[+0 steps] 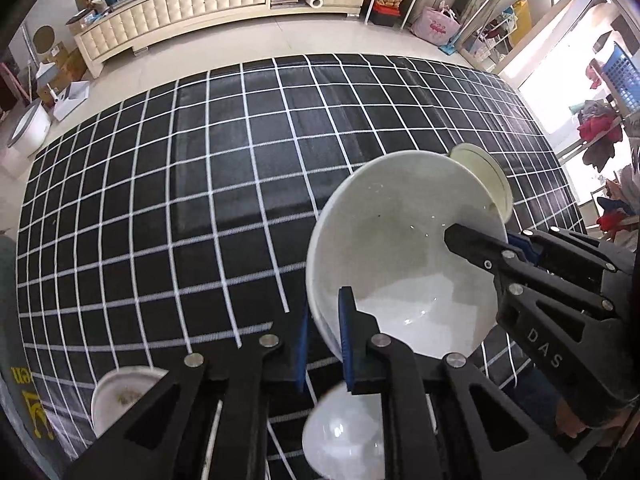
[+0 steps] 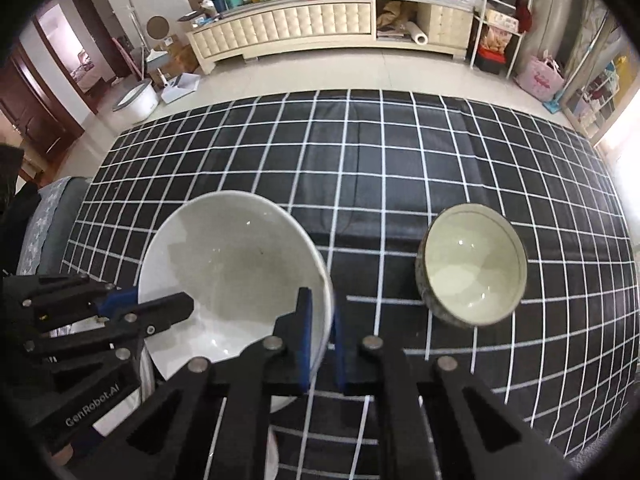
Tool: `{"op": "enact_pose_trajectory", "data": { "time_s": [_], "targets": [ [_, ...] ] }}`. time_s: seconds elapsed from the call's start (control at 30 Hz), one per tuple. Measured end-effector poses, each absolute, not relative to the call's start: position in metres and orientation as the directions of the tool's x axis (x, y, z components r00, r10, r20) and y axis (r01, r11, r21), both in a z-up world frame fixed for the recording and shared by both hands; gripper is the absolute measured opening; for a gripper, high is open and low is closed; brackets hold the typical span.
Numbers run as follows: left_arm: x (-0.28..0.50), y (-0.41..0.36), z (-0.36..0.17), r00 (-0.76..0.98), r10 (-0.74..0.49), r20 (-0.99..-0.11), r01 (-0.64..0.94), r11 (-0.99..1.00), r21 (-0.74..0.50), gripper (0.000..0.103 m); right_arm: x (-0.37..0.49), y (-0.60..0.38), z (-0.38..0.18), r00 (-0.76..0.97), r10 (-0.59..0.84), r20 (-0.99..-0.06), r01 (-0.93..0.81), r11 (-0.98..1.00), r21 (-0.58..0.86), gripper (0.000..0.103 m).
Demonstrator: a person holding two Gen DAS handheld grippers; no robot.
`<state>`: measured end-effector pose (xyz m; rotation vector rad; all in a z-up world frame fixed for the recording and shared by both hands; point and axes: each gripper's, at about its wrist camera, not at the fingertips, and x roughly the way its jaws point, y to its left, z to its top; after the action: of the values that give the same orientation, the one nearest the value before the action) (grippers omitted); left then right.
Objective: Organize plates and bowls
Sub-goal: 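Carry the plain white bowl over and lower it into the red-emblem bowl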
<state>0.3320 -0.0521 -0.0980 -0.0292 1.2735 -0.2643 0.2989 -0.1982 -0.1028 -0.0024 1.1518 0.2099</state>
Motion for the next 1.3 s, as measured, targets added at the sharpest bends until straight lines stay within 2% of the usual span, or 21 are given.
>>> {"op": "enact_pose_trajectory", "data": {
  "time_s": [0.3,0.7,1.3],
  "targets": [
    [0.279,-0.039,-0.094,0.273,-0.213,-0.938,0.162,0.971,-0.173,0.012,0.263,-0.180,-0.099,0.384,0.174,-0.907,-0.170,0.979,0.116,0.013],
    [0.224,-0.031,-0.115,0.218,-0.218,-0.951,0.129,0.973,-0.193,0.012,0.214,-0.171,-0.117,0.320,0.181,-0.930,-0.173,0.976,0.130,0.013],
    [0.212,-0.033,-0.136,0.195,-0.187,-0.963,0.103,0.980,-0.170,0.012,0.200,-0.164,-0.151,0.224,0.148,-0.963,-0.189,0.976,0.106,0.013]
  ]
}}
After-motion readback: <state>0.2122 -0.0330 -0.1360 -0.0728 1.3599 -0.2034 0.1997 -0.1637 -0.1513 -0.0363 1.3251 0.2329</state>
